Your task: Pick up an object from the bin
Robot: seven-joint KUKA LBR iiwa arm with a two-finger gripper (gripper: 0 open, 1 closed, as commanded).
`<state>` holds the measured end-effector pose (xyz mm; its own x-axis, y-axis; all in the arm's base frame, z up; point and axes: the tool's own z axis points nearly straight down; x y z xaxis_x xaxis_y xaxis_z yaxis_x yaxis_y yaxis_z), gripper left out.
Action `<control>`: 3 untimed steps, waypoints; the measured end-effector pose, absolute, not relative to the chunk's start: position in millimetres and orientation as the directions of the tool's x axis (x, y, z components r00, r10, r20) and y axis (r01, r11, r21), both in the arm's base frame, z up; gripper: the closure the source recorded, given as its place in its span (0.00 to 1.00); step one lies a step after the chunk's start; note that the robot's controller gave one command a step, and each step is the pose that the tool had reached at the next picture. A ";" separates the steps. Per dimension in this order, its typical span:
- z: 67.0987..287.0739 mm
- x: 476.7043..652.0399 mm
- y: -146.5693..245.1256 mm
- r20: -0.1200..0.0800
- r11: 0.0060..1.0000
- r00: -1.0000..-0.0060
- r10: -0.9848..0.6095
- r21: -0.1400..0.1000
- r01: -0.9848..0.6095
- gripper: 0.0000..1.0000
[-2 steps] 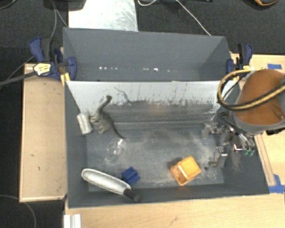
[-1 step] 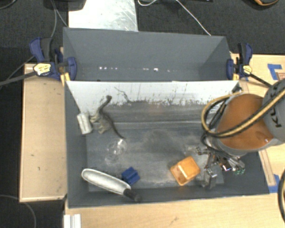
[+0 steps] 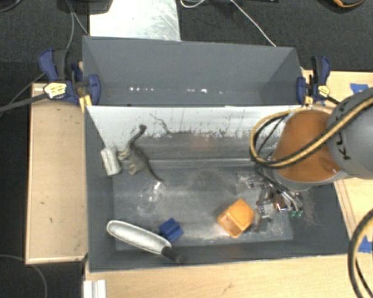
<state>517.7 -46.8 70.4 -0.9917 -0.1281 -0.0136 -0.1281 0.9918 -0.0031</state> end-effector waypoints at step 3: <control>70.4 527.9 -19.9 -0.005 0.861 -0.861 -0.508 0.000 -0.508 0.00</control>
Offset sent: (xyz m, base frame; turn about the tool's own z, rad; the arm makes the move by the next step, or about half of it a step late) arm 0.0000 0.0000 0.0000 0.0000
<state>527.9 -19.9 70.4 -0.8613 -0.5082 -0.0051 -0.5082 0.8613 0.0004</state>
